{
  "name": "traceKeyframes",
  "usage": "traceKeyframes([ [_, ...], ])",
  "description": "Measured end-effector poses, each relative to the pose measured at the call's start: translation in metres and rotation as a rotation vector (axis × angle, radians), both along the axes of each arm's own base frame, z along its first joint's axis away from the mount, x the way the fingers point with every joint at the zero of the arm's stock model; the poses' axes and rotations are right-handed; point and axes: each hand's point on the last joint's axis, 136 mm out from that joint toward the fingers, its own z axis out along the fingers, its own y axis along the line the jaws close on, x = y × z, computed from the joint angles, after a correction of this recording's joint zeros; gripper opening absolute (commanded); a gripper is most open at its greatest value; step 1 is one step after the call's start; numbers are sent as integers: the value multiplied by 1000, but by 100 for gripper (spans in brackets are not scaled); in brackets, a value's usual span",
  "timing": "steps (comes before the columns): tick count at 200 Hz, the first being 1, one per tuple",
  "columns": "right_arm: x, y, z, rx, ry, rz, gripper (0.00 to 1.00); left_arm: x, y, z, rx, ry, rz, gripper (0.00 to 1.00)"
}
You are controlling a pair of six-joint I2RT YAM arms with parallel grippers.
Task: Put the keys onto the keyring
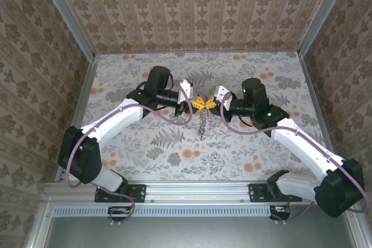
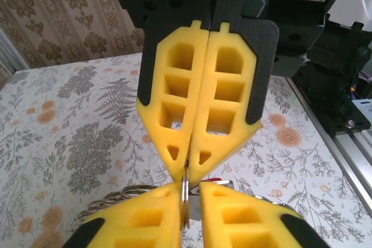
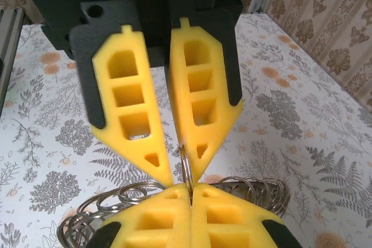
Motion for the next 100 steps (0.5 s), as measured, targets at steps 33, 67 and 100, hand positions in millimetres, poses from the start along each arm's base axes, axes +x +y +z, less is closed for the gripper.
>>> traceKeyframes([
  [33,-2,-2,-7,-20,28,-8,0,-1,-1,1,37,-41,19,18],
  [67,-3,-4,-11,-30,43,-13,0,-1,-3,-1,88,-77,34,21],
  [100,-5,-3,-14,-44,55,-12,0,-1,-6,0,123,-114,44,20],
])
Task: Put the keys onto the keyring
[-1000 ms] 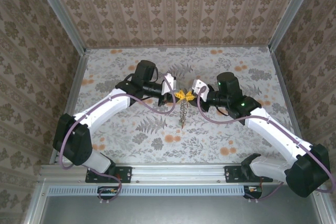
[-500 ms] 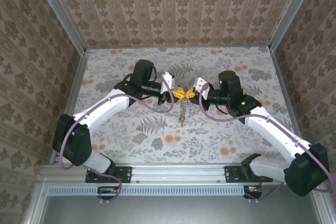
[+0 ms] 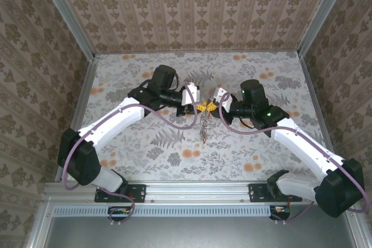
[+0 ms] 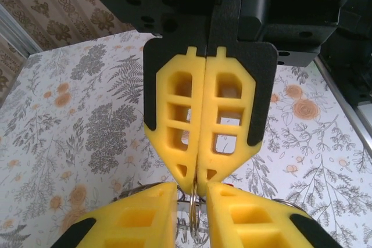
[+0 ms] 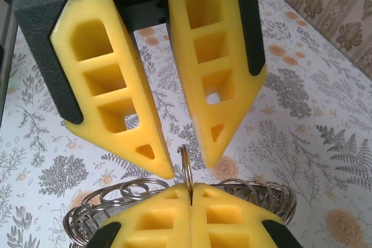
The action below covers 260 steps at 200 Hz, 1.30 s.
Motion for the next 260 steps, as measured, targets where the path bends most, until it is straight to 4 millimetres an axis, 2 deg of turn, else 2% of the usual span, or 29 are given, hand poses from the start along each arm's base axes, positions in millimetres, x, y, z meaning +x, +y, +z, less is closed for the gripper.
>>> traceKeyframes([
  [59,0,0,0,-10,4,-6,0,2,4,-12,65,-5,22,21],
  [122,-2,1,0,-11,4,0,0,2,5,-16,88,0,14,9],
  [133,-1,1,1,-12,2,-3,0,2,5,-16,89,3,14,0],
  [169,0,1,3,-14,-3,-9,0,2,4,-13,89,-6,14,0],
  [190,1,0,3,-18,-7,-12,9,3,4,-12,86,-5,14,0],
  [220,4,-3,6,-5,-29,-26,14,3,2,-9,23,31,1,0],
  [260,5,-4,-2,38,-14,-25,18,-1,-1,-6,-65,86,-33,0],
])
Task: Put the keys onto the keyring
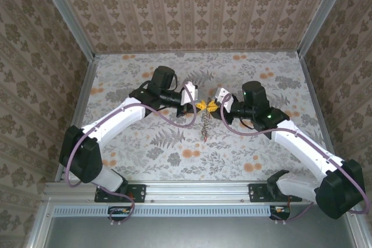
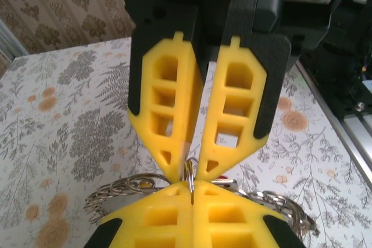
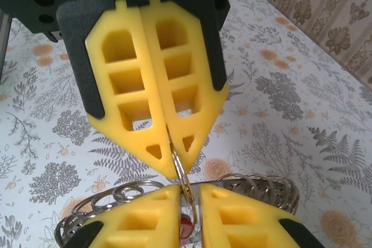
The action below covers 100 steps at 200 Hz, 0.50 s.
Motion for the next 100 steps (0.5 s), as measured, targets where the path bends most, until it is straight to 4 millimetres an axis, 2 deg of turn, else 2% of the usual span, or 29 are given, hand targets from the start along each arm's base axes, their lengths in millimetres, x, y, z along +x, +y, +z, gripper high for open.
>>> traceKeyframes([
  [31,2,-2,1,31,2,-4,19,0,-2,3,-61,22,-10,0],
  [80,4,-2,3,89,17,-2,2,3,-3,7,-126,53,-7,0],
  [100,4,-2,6,100,13,2,0,3,-4,9,-136,50,-9,0],
])
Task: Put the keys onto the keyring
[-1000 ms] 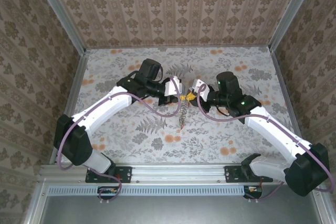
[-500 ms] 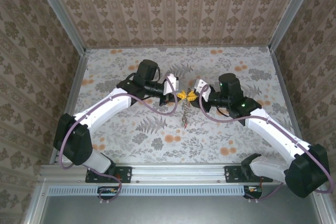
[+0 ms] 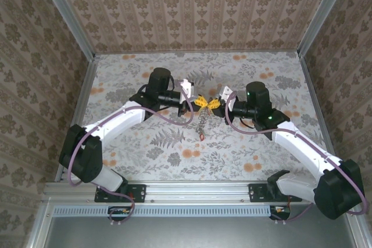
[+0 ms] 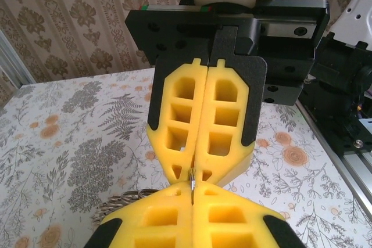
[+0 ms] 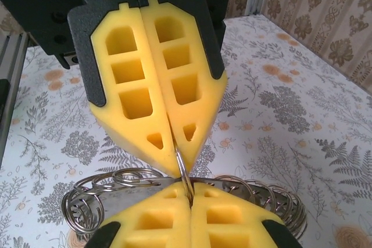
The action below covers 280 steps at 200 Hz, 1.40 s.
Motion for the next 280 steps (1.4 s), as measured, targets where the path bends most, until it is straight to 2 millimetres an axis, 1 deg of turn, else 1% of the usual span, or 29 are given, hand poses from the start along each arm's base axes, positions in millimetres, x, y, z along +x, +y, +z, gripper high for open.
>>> traceKeyframes([
  [23,0,0,0,0,1,1,0,0,0,-1,4,-3,1,0],
  [32,-1,0,-1,-3,7,2,0,0,1,-3,11,-6,0,10],
  [49,-4,-1,-7,-24,32,4,0,-2,2,-10,41,-12,-3,19],
  [68,-4,-5,-11,-61,48,-8,0,-4,3,-15,81,-15,-1,22],
  [86,-4,-6,-9,-90,43,-11,0,-3,5,-17,110,-29,7,25],
  [104,-4,-5,-6,-107,29,-9,0,-2,5,-13,131,-50,11,25],
  [123,-6,-5,-7,-127,28,-8,0,-3,2,-9,143,-78,7,27],
  [165,-9,-5,-7,-161,28,-3,0,-6,-1,-4,169,-113,3,25],
  [185,-9,-5,-6,-166,24,-2,0,-3,-1,-7,190,-120,8,25],
  [218,-10,-4,-5,-175,19,6,0,-2,-1,-17,232,-108,0,23],
  [265,-13,-3,-5,-183,26,15,0,-5,-5,-17,241,-113,-15,21],
  [280,-13,-4,-5,-187,22,11,0,-5,-5,-17,242,-114,-16,19],
])
